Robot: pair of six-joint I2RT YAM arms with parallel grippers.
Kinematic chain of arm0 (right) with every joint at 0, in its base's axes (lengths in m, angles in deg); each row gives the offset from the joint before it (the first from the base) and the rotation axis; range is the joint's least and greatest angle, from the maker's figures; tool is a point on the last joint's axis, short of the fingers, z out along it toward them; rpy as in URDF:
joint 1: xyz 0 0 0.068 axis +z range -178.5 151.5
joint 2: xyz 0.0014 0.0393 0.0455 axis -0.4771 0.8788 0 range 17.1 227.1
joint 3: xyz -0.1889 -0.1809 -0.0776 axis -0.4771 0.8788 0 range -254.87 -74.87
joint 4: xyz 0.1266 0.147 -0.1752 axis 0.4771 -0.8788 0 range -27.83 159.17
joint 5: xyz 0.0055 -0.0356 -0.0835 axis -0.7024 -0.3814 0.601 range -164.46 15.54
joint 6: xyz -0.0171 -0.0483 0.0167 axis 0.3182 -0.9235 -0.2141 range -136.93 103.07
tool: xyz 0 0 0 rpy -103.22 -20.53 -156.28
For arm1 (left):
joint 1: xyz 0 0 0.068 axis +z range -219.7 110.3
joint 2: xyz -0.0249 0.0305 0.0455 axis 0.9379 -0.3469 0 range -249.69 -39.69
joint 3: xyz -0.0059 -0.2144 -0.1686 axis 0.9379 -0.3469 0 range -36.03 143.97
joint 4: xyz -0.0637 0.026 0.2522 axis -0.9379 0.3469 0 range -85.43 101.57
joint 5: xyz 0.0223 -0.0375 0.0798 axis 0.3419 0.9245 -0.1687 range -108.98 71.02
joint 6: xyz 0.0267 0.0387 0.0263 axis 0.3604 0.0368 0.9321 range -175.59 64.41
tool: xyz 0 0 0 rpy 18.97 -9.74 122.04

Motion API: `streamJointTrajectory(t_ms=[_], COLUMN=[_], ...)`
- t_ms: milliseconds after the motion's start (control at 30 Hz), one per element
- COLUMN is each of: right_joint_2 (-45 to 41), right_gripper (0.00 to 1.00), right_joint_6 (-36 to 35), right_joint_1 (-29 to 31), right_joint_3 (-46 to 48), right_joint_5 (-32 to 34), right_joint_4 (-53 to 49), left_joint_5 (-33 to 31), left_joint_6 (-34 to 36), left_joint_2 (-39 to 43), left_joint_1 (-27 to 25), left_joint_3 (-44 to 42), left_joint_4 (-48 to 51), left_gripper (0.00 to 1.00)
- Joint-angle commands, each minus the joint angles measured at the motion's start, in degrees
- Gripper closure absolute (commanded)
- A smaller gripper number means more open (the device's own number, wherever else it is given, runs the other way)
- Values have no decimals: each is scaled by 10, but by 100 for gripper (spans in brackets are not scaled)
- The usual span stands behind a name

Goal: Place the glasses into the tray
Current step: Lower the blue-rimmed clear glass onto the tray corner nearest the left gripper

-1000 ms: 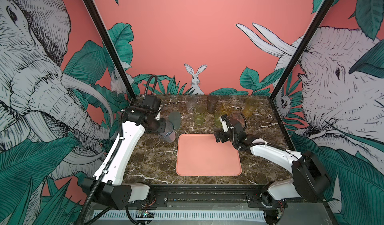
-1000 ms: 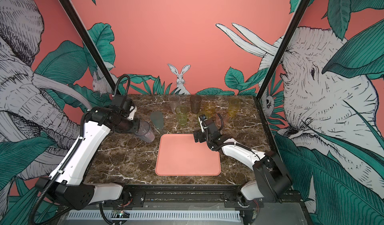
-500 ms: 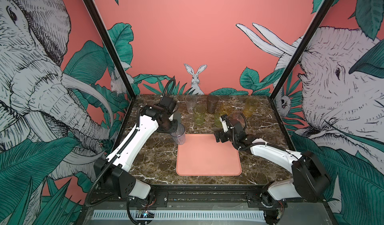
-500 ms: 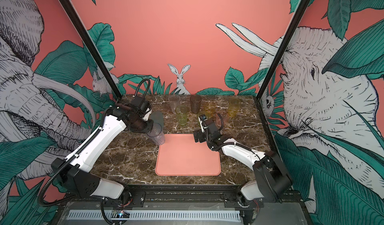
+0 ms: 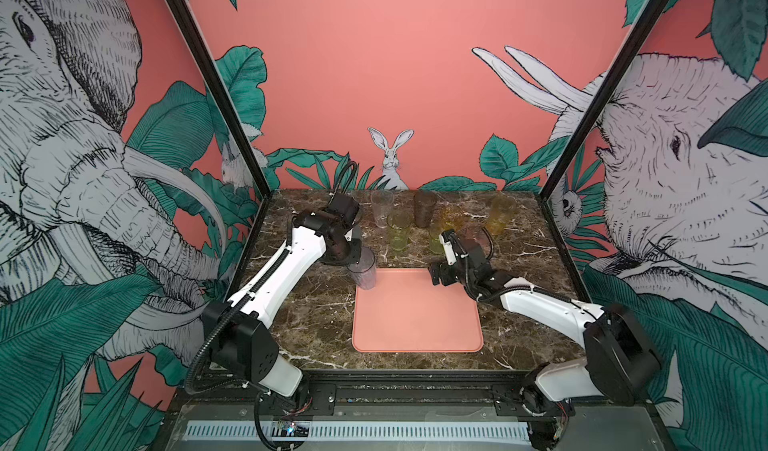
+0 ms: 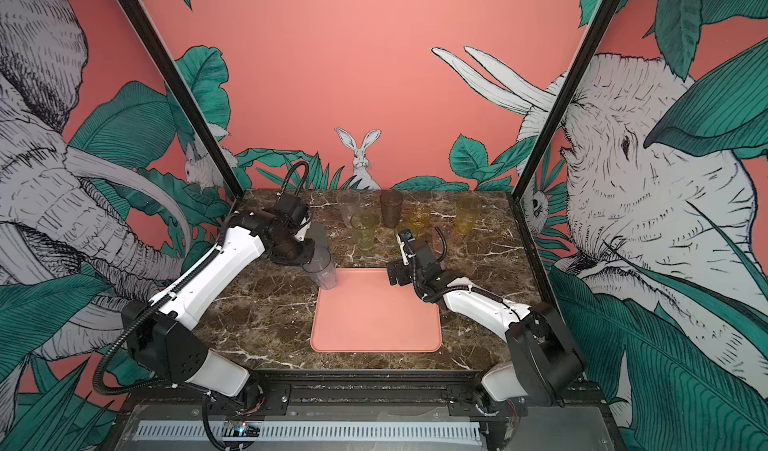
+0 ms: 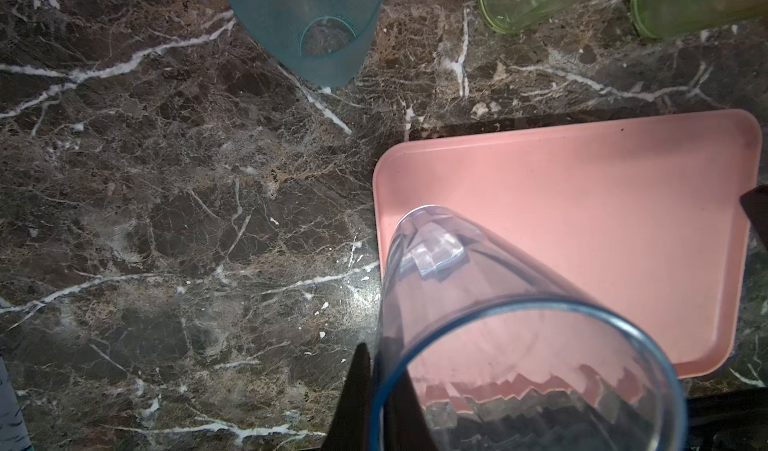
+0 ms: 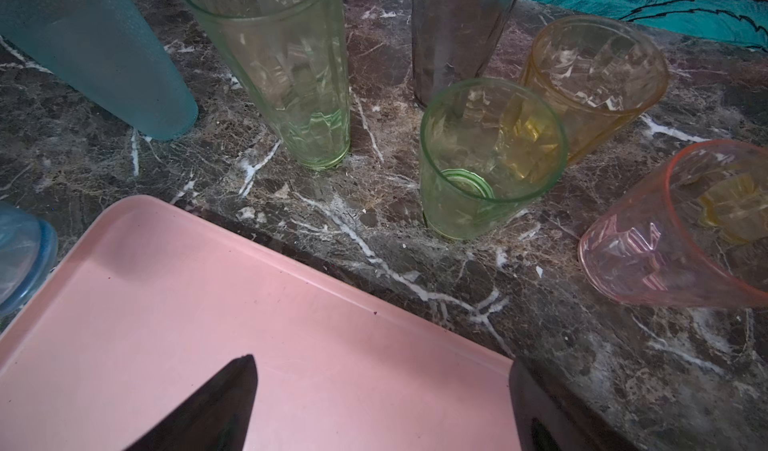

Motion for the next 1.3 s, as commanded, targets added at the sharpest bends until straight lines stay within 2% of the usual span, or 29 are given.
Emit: streamJointTrajectory(t_ms=[0, 1267], right_joint_2=[-4, 5], right_gripper=[3, 3], right_joint_6=[5, 7], right_joint_1=[4, 4], right_joint_3=[3, -3], right_joint_5=[6, 7], right_joint_4=[18, 12], left_joint_5=[-8, -13], left_joint_6=[-15, -33], left_joint_2=[-6, -127], left_joint_1=[-2, -1], left_joint_3=[-5, 43], left_joint_4=[-8, -23], left_gripper=[100, 100])
